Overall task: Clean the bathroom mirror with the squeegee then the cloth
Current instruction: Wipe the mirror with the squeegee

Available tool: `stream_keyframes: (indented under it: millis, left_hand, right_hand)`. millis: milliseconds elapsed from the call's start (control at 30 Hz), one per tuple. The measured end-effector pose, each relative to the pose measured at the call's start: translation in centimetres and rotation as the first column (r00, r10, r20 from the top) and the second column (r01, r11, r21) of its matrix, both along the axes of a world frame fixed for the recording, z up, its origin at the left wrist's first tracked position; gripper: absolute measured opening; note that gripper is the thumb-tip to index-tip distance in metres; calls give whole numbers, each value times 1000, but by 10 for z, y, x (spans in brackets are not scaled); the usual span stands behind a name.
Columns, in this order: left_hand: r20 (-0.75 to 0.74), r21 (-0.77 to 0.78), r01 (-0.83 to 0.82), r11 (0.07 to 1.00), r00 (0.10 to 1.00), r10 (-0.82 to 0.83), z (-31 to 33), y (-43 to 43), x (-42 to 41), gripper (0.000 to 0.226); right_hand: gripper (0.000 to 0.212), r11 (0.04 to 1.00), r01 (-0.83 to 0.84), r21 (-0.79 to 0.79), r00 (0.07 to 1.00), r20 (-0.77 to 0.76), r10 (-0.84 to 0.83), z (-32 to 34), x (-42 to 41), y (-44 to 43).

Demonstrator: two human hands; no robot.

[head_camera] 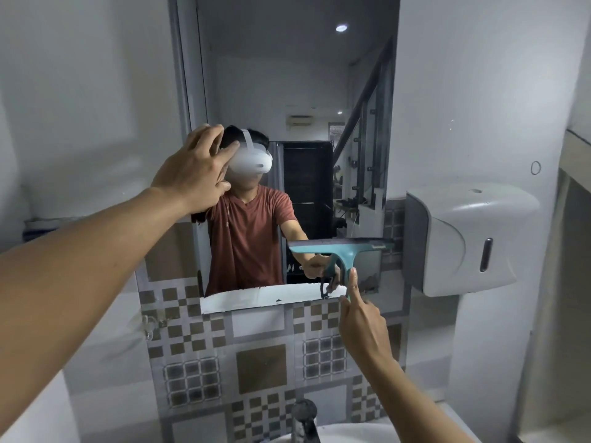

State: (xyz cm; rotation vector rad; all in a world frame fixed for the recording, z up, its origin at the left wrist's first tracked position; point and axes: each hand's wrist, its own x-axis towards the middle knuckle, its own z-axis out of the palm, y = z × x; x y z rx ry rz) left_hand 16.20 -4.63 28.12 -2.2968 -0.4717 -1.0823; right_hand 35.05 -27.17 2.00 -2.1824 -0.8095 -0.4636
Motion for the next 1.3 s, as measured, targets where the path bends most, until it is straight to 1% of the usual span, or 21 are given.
stream_keyframes:
  millis: [100,167,267,367,533,633,767,933,1033,1133,1233,1300]
  left_hand:
    - [-14,27,4,1000,1000,-4,1,4,-1,84]
    - [-13,14,16,1000,1000,-16,0,6,0,86]
    - [-16,2,12,1000,1000,-12,0,6,1,84]
    - [-27,-1,2,1000,1000,-2,-1,6,1,84]
    - [-25,-6,0,1000,1000,0,-1,6,3,89]
    - [-26,1,-3,1000,1000,3,-1,8,3,89]
    - [-21,-9,0,1000,1000,-1,-1,9,4,89]
    - [-8,-21,9,1000,1000,-9,-3,10,5,89]
    - [-7,-19,4,1000,1000,-4,-3,10,6,89]
    - [-13,-22,1,1000,1000,-1,-1,9,5,89]
    - [-14,-24,-5,1000,1000,5,-1,9,3,89]
    - [-16,-20,-6,1000,1000,6,-1,9,3,89]
  right_hand:
    - [74,1000,-6,10,1000,-30,6,-2,-4,2]
    - [72,999,-17,29,997,-77,20,-4,-8,5]
    - [73,997,-48,67,986,-158,58,-16,-17,9]
    - [73,993,-71,90,974,-210,88,-26,-24,10]
    - [71,986,-119,120,952,-268,147,-23,-31,14]
    - [72,973,-172,152,920,-329,214,-25,-41,21]
    - [73,963,-173,208,891,-383,243,-24,-48,30]
    - [73,930,-198,310,842,-433,323,-17,-62,34]
    - [74,911,-177,372,812,-468,349,-17,-69,45]
    - [80,885,-121,451,773,-516,368,-16,-75,60]
    - [81,847,-90,524,698,-573,429,-10,-82,72]
    - [79,827,-86,556,683,-571,455,-8,-85,77]
